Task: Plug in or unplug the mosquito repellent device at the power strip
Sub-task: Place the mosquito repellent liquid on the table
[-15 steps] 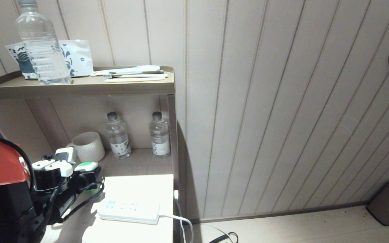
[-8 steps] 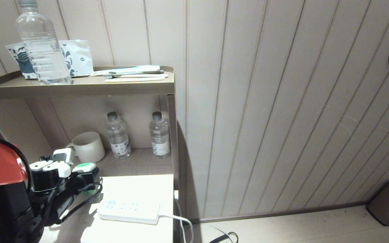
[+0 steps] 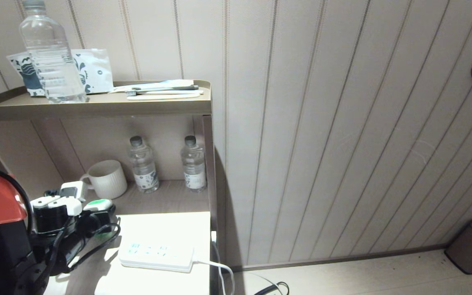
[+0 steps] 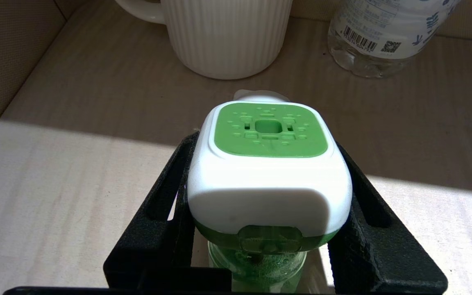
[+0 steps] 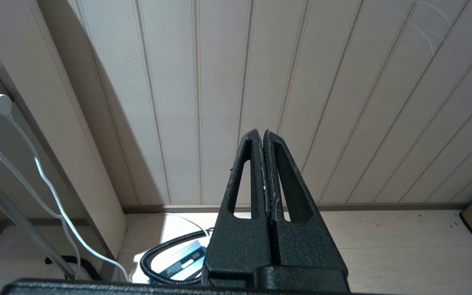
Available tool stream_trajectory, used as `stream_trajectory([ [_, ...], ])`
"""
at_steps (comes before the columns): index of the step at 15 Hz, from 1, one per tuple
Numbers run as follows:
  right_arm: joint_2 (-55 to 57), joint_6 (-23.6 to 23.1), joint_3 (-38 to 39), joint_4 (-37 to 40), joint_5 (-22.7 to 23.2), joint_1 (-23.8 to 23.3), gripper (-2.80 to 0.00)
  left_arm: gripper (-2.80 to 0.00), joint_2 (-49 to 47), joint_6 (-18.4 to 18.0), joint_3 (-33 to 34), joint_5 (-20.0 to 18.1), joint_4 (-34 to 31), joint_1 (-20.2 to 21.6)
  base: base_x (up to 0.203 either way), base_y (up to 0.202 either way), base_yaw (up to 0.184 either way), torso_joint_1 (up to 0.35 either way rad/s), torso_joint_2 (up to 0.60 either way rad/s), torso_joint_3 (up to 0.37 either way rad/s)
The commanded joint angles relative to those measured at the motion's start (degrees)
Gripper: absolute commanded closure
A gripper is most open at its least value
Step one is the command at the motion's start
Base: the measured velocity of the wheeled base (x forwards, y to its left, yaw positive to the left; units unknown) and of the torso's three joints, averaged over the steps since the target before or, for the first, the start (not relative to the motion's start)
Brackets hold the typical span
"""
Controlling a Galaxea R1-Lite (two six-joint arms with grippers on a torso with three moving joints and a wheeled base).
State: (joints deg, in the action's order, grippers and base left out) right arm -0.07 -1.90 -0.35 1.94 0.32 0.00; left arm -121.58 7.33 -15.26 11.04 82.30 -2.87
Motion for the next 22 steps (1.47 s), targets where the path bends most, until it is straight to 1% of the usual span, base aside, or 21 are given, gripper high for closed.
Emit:
stream_trajectory([
  [1,0.1,0.0,0.0,0.0,0.0,0.0,0.0,0.0,0.1,0.0,0.0,0.1,-0.3,0.1,0.0,0.0,0.0,0.0,0.0,0.0],
  [3,0.1,0.0,0.0,0.0,0.0,0.0,0.0,0.0,0.4,-0.1,-0.5,0.1,-2.5,0.1,0.0,0.0,0.0,0.0,0.0,0.0],
  [8,0.1,0.0,0.0,0.0,0.0,0.0,0.0,0.0,1.6,-0.4,-0.6,0.1,-2.8,0.6,0.0,0.0,0.0,0.0,0.0,0.0],
  [9,0.1,0.0,0.0,0.0,0.0,0.0,0.0,-2.8,2.1,-0.8,-0.6,0.1,-2.8,0.7,0.0,0.0,0.0,0.0,0.0,0.0],
  [13,0.1,0.0,0.0,0.0,0.0,0.0,0.0,-2.8,4.0,-0.9,-0.5,0.0,-3.0,1.1,0.0,0.0,0.0,0.0,0.0,0.0],
  [18,0.1,0.0,0.0,0.0,0.0,0.0,0.0,-2.8,7.9,-0.9,0.1,0.0,-5.3,1.0,0.0,0.0,0.0,0.0,0.0,0.0],
  [20,0.1,0.0,0.0,0.0,0.0,0.0,0.0,-2.8,11.2,-0.8,1.0,-0.2,-7.5,1.0,0.0,0.0,0.0,0.0,0.0,0.0],
  [22,0.1,0.0,0.0,0.0,0.0,0.0,0.0,-2.8,18.1,-0.9,2.2,-0.8,-12.3,1.0,0.0,0.0,0.0,0.0,0.0,0.0],
])
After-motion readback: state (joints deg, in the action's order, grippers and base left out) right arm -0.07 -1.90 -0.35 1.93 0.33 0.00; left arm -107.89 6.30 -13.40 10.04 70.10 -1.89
